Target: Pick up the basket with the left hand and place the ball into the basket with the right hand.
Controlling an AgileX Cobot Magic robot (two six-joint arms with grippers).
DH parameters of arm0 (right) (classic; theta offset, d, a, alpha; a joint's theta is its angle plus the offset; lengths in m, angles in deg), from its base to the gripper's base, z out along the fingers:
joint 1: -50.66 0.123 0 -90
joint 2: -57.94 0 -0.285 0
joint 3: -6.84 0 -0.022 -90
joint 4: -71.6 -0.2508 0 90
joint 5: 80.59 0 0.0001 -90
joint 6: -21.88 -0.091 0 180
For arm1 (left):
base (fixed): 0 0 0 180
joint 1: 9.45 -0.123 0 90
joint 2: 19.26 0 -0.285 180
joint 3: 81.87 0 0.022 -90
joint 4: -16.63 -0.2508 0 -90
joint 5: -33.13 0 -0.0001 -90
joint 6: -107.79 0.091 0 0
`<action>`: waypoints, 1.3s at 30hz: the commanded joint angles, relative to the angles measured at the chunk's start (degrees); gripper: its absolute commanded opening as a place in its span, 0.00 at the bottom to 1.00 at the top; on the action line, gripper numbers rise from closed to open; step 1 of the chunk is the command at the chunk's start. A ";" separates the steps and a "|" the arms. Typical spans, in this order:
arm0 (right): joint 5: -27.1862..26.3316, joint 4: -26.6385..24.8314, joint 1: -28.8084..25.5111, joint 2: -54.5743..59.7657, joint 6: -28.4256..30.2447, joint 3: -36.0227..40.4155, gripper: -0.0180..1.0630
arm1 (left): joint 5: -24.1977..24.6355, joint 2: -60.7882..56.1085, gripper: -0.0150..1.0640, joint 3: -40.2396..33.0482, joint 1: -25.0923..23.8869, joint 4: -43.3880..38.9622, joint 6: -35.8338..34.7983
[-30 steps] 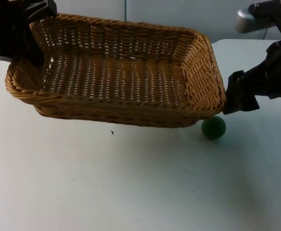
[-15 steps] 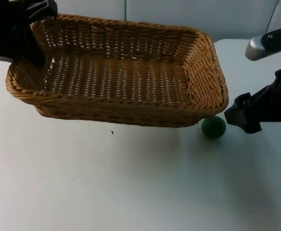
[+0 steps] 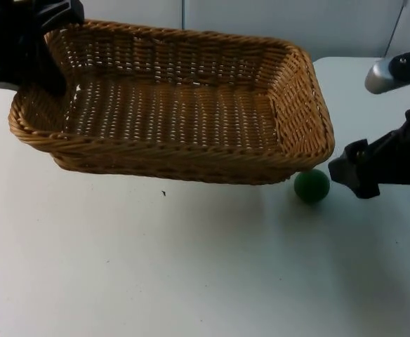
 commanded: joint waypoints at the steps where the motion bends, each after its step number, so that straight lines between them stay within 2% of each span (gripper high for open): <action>1: -2.09 9.78 -0.88 0.12 -4.16 0.43 0.84 | -0.64 -0.88 0.01 -0.07 0.01 1.93 -0.40; 3: -3.27 18.50 -2.13 0.12 -10.04 0.43 0.84 | -0.64 -0.88 0.01 -0.07 0.01 1.93 -0.40; 4: -3.27 18.50 -2.13 0.12 -10.04 0.43 0.84 | -0.64 -0.88 0.01 -0.07 0.01 1.93 -0.40; 7: -3.27 28.70 -4.49 0.49 -18.50 0.43 0.84 | -0.76 -0.88 0.01 -0.07 0.01 1.93 -0.40; 8: -3.27 28.70 -4.49 0.49 -18.50 0.43 0.84 | -0.76 -0.88 0.01 -0.07 0.01 1.93 -0.40; 12: -4.50 37.82 -8.29 2.26 -28.37 0.43 0.84 | -0.76 -0.88 0.01 -0.07 0.01 1.93 -0.40; 13: -4.50 37.82 -8.29 2.26 -28.37 0.43 0.84 | -0.76 -0.88 0.01 -0.07 0.01 1.93 -0.40; 14: -5.84 40.51 -9.43 3.27 -31.78 0.43 0.84 | -0.76 -0.88 0.01 -0.07 0.01 1.93 -0.40; 16: -8.07 42.90 -10.26 5.06 -34.57 0.43 0.84 | -0.87 -0.88 0.01 -0.07 0.01 1.93 -0.40; 19: -9.88 43.03 -10.26 7.05 -34.55 0.19 0.84 | -0.87 -0.88 0.01 -0.07 0.01 1.93 -0.40; 29: -14.75 50.64 -10.26 15.62 -33.88 -5.59 0.81 | -1.22 -0.88 0.01 -0.07 0.01 1.93 -0.40; 31: -17.54 50.90 -10.26 15.98 -32.24 -5.99 0.79 | -1.33 -0.88 0.01 -0.07 0.01 1.93 -0.40; 39: -18.63 51.95 -10.26 17.66 -32.21 -8.79 0.78 | -1.91 -0.88 0.01 -0.07 0.01 1.81 -0.26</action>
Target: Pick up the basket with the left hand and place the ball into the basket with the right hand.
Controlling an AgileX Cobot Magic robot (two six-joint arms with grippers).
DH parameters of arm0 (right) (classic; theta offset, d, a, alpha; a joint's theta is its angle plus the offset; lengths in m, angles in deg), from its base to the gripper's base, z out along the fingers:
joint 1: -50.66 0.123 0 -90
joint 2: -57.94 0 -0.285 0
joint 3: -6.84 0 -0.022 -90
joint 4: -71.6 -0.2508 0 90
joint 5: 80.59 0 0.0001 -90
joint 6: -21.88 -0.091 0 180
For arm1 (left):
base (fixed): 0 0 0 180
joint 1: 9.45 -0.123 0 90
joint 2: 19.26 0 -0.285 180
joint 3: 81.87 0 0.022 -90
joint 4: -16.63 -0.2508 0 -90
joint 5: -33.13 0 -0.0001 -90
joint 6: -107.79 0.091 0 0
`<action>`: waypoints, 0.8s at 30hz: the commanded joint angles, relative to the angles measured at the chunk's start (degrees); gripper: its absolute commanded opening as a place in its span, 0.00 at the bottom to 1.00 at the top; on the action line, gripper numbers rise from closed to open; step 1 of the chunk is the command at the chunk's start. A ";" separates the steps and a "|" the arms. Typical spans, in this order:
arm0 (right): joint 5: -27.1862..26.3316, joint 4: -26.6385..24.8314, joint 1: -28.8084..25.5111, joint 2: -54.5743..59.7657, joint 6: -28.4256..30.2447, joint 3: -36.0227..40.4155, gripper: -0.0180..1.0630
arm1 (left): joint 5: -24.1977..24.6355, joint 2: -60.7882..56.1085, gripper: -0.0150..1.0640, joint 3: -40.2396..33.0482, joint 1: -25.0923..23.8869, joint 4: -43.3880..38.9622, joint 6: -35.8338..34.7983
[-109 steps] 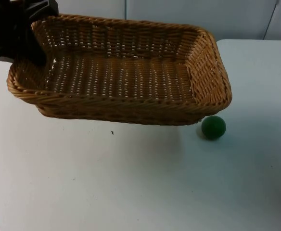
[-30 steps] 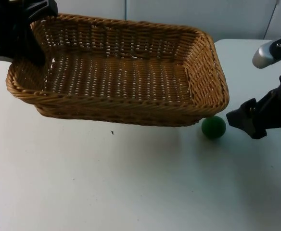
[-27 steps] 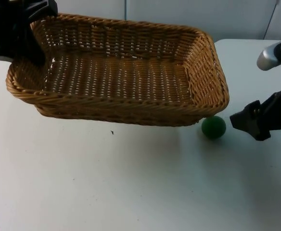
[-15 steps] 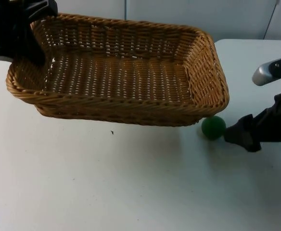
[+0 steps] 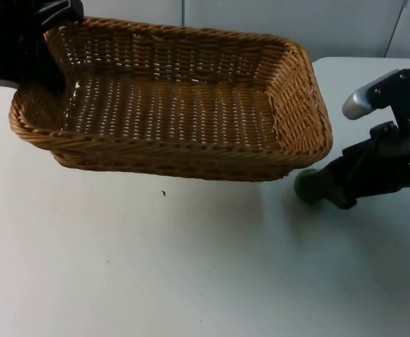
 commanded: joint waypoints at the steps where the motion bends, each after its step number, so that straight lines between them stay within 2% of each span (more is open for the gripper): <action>1: -1.10 0.75 -0.31 0.94 0.25 -0.75 0.78 | -1.33 -0.88 0.01 -0.07 0.01 1.70 -0.30; 10: -2.54 2.00 -0.31 4.45 -1.61 -1.69 0.78 | -2.53 -0.88 0.01 -0.07 0.01 1.70 -0.30; 14: -2.52 2.08 -0.31 5.31 -4.59 -1.69 0.71 | -3.16 -0.88 0.01 -0.07 0.01 1.80 -0.30; 18: -4.38 5.24 -0.31 5.44 -7.09 -1.69 0.41 | -3.45 -0.88 0.01 -0.07 0.01 1.80 -0.30; 19: -4.38 5.24 -0.31 5.44 -7.09 -1.69 0.41 | -3.45 -0.88 0.01 -0.07 0.01 1.80 -0.30; 21: -4.81 5.24 -0.31 5.44 -7.09 -1.79 0.25 | -3.45 -0.88 0.01 -0.07 0.01 1.80 -0.30; 24: -3.18 4.71 -0.31 5.44 -7.09 -1.91 0.09 | -3.56 -0.88 0.01 -0.07 0.01 1.80 -0.30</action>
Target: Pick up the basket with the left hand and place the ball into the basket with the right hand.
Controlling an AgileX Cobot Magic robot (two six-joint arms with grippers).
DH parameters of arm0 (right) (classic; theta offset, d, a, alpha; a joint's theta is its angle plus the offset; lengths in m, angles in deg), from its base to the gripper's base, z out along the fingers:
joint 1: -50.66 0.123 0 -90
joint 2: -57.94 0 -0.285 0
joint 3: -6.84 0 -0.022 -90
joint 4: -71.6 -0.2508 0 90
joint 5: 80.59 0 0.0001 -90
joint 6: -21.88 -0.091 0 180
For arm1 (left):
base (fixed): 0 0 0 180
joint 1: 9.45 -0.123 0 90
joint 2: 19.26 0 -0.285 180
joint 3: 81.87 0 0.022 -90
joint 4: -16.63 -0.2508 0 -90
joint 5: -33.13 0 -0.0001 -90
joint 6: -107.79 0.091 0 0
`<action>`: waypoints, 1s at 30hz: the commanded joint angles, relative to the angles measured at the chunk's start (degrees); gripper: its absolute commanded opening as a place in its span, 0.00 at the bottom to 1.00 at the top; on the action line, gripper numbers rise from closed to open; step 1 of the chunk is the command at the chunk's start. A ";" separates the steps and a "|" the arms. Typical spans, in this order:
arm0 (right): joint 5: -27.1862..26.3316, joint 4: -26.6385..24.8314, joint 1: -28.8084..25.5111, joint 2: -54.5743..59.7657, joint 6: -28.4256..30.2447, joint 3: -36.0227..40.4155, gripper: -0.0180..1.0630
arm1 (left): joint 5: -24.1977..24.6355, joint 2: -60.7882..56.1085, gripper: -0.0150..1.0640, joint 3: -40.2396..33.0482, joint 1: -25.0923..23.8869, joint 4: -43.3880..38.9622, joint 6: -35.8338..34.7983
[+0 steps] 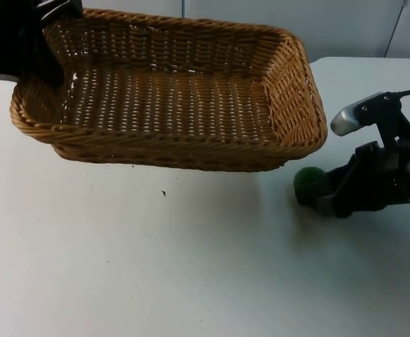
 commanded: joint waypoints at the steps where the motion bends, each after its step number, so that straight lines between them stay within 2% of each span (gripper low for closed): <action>1: 0.08 0.16 -0.31 -0.08 -0.15 -0.30 0.09 | -1.23 -0.88 0.01 -0.07 0.01 1.80 -0.41; 2: 0.69 -0.24 -0.31 -0.08 -0.03 -0.30 0.07 | -1.23 -0.88 0.01 -0.07 0.01 1.80 -0.41; 3: 4.30 -2.32 -0.31 -0.08 1.09 -0.84 0.01 | -1.23 -0.88 0.01 -0.07 0.01 1.80 -0.41; 5: 10.51 -5.95 -0.31 -0.08 2.30 -2.25 0.01 | -1.23 -0.88 0.01 -0.07 0.01 1.80 -0.41; 6: 10.51 -5.95 -0.31 -0.08 2.30 -2.25 0.01 | -1.23 -0.88 0.01 -0.07 0.01 1.80 -0.41; 9: 16.85 -14.53 -0.31 -0.61 8.28 -4.97 0.01 | -1.23 -0.88 0.01 -0.07 0.01 1.80 -0.41; 16: 19.39 -21.72 -0.31 -7.20 9.13 -10.93 0.01 | -1.23 -0.88 0.01 -0.07 0.01 1.80 -0.41; 21: 24.99 -25.51 -0.20 -14.72 8.77 -15.03 0.01 | -1.23 -0.88 0.01 -0.07 0.01 1.80 -0.41; 24: 29.62 -29.67 2.22 -21.04 8.52 -15.63 0.01 | -1.23 -0.88 0.01 -0.07 0.01 1.80 -0.41; 30: 34.74 -35.16 7.41 -26.12 9.20 -15.63 0.01 | -1.23 -0.88 0.01 -0.07 0.01 1.80 -0.41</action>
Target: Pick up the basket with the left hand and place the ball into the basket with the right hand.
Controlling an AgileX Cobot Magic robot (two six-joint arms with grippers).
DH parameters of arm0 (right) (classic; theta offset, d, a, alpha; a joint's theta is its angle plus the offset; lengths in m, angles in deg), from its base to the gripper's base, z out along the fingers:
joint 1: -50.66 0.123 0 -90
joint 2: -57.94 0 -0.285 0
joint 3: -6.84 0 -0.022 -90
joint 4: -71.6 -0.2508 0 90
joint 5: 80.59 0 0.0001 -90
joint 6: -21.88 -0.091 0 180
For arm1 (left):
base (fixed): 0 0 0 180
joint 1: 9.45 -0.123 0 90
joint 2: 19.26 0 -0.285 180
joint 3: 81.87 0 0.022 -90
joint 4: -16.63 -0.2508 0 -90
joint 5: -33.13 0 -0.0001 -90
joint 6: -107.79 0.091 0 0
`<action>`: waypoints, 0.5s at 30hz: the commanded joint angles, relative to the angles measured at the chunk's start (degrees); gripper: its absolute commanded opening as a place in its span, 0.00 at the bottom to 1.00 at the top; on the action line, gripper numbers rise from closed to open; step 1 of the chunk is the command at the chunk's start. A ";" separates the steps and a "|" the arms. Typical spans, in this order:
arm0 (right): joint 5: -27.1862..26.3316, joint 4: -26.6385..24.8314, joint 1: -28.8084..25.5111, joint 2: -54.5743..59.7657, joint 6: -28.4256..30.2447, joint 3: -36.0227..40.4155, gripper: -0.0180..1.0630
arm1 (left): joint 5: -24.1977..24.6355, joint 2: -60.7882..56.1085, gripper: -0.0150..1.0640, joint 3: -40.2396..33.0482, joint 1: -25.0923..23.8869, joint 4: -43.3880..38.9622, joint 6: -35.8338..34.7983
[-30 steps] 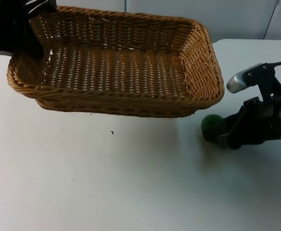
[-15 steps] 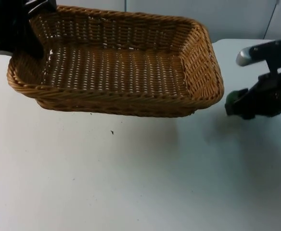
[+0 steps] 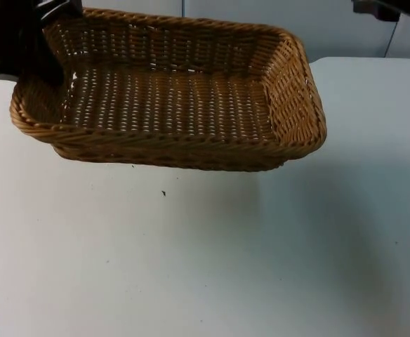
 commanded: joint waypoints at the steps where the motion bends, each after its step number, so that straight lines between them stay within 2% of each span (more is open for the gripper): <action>1: 2.13 -2.93 2.44 -1.84 1.47 -0.32 0.01 | -1.01 -0.88 0.01 -0.07 0.01 1.80 -0.41; 4: 3.79 -10.74 7.32 -3.24 10.40 -0.70 0.01 | -1.01 -0.88 0.01 -0.07 0.01 1.80 -0.41; 5: 3.79 -10.74 7.32 -3.24 10.40 -0.70 0.01 | -1.01 -0.88 0.01 -0.07 0.01 1.80 -0.41; 7: 6.42 -15.22 11.00 -3.11 16.08 -2.26 0.01 | -1.01 -0.88 0.01 -0.07 0.01 1.80 -0.41; 12: 6.41 -17.03 16.03 -2.99 21.10 -3.95 0.01 | -1.01 -0.88 0.01 -0.07 0.01 1.80 -0.41; 15: 5.91 -17.03 17.88 -2.39 21.20 -4.81 0.01 | -1.01 -0.88 0.01 -0.07 0.01 1.80 -0.41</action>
